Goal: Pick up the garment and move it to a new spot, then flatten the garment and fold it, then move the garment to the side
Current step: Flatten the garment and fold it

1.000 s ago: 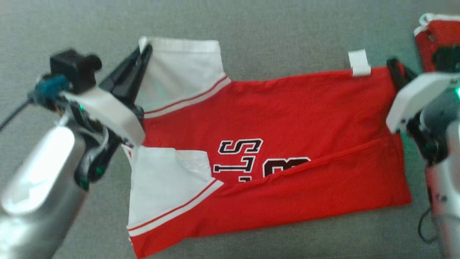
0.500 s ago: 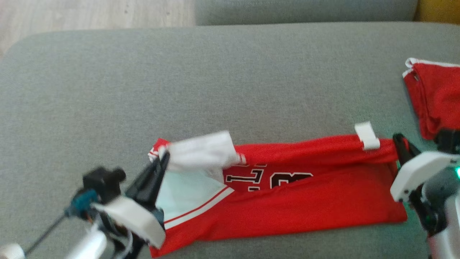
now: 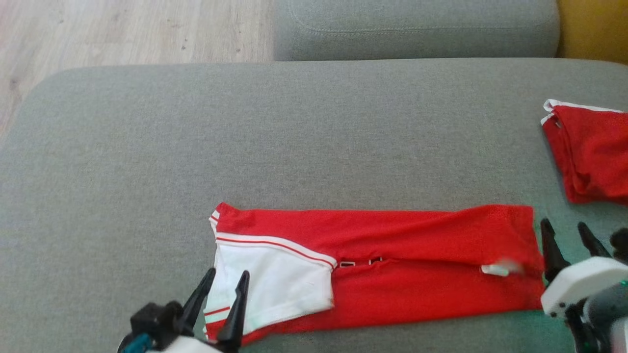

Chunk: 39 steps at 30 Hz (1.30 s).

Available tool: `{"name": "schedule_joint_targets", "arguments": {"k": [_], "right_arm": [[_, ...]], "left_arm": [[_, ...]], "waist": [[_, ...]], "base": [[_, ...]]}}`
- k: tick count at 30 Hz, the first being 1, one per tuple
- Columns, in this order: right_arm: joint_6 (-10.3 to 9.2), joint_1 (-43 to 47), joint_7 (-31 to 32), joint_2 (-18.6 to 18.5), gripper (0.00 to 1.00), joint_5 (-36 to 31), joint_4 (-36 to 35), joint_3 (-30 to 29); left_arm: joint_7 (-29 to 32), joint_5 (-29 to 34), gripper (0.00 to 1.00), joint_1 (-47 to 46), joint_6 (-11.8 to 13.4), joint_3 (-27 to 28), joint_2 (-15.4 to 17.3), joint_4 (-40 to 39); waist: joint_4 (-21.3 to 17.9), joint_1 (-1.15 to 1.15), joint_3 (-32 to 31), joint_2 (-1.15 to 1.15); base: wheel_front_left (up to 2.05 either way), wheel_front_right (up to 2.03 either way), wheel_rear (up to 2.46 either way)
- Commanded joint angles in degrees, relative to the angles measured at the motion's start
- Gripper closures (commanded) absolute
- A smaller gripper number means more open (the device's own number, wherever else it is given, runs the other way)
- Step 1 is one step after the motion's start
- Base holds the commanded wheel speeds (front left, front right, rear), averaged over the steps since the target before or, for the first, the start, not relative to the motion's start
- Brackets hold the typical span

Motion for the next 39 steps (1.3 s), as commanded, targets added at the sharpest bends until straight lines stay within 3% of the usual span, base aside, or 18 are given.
{"name": "schedule_joint_targets", "arguments": {"k": [1,7,14,22,35,36,38,39], "right_arm": [[-0.04,0.0,-0.8,0.0,0.00,-0.6,-3.3,0.2],[-0.04,3.7,5.1,1.2,0.00,-2.0,-7.5,-0.3],[-0.04,2.4,14.6,-0.6,0.00,-0.8,-7.7,2.1],[-0.04,-2.4,19.6,-3.8,0.00,0.1,-2.5,1.4],[-0.04,-6.4,29.8,-5.2,0.01,4.8,2.6,2.4],[-0.04,-6.7,30.2,-5.2,0.09,5.0,2.6,2.4],[-0.04,-7.2,30.6,-5.4,0.41,4.9,2.7,2.6],[-0.04,-7.5,30.7,-5.4,0.51,4.9,2.8,2.7]], "left_arm": [[-1.6,-0.2,0.00,-0.8,0.6,2.8,0.6,-1.2],[-2.6,1.3,0.00,1.0,4.4,3.9,1.7,-1.9],[-2.9,3.6,0.00,-0.3,7.6,3.9,1.2,-3.6],[-2.3,4.8,0.00,-2.1,8.7,3.5,0.9,-4.8],[-2.6,4.9,0.00,-2.6,9.9,4.8,2.1,-6.7],[-2.6,4.9,0.00,-2.6,9.9,4.9,2.2,-6.8],[-2.5,4.9,0.00,-2.6,10.0,5.0,2.4,-7.0],[-2.5,4.9,0.00,-2.7,10.0,5.0,2.5,-7.1]], "waist": [[0.0,0.00,-0.3,0.00],[0.3,0.00,-0.7,0.00],[1.2,0.00,0.7,0.00],[3.2,0.00,2.6,0.00],[4.4,0.00,4.9,0.00],[4.3,0.00,5.0,0.00],[4.2,0.00,5.2,0.00],[4.1,0.00,5.3,0.00]], "base": [[0.00,0.00,0.00],[0.00,0.00,0.00],[0.00,0.00,0.00],[0.00,0.00,0.00],[0.00,0.00,0.00],[0.00,0.00,0.00],[0.00,0.00,0.00],[0.00,0.00,0.00]]}}
